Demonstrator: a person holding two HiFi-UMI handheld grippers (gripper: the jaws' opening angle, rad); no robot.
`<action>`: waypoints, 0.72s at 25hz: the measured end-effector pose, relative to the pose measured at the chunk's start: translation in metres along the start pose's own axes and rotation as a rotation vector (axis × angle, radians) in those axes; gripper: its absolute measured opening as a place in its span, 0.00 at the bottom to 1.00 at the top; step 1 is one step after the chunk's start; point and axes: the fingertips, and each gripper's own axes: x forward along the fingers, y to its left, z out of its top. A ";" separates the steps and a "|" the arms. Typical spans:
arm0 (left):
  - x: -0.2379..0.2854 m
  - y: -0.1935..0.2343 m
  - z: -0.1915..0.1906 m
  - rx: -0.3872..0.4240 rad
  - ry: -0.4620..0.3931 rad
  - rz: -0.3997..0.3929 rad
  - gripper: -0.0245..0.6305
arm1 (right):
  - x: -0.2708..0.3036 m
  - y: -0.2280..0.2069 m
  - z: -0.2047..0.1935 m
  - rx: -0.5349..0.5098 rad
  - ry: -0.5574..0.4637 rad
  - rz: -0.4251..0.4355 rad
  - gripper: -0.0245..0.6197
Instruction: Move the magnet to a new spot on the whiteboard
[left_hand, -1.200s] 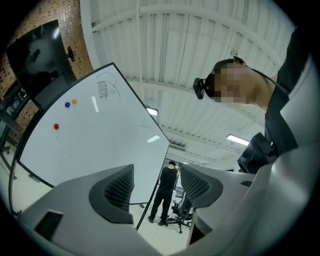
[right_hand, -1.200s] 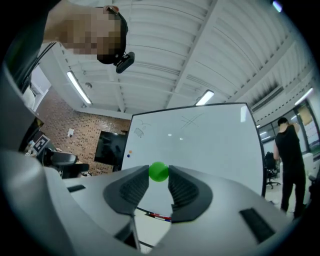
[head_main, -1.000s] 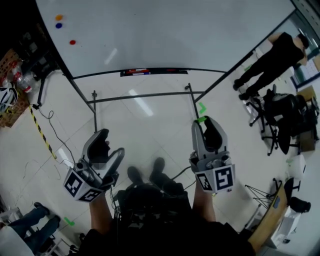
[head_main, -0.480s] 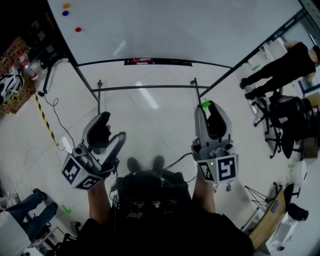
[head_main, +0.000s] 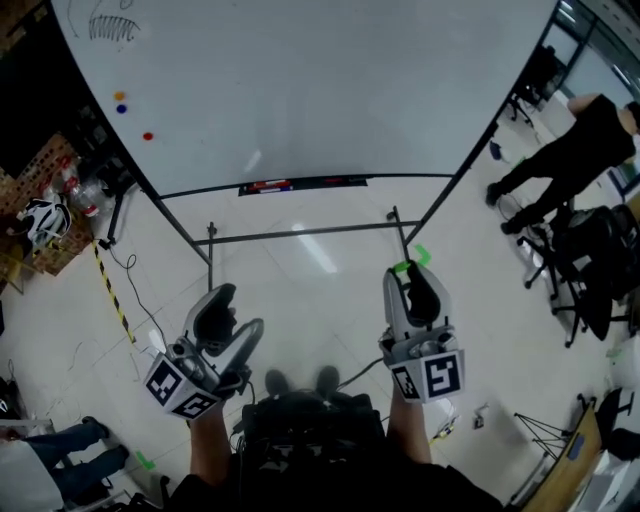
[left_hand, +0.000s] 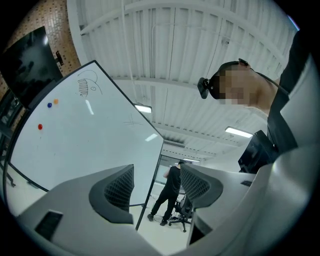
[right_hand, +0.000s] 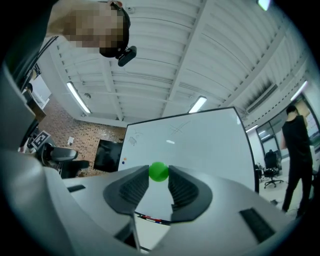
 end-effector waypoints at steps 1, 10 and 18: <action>0.005 -0.005 -0.002 0.005 0.006 0.001 0.47 | -0.004 -0.008 -0.001 0.009 -0.004 -0.003 0.27; 0.038 -0.042 -0.016 0.048 0.017 0.037 0.47 | -0.021 -0.049 -0.003 0.057 -0.035 0.028 0.27; 0.053 -0.044 -0.014 0.074 0.018 0.047 0.47 | -0.021 -0.065 -0.008 0.075 -0.050 0.026 0.27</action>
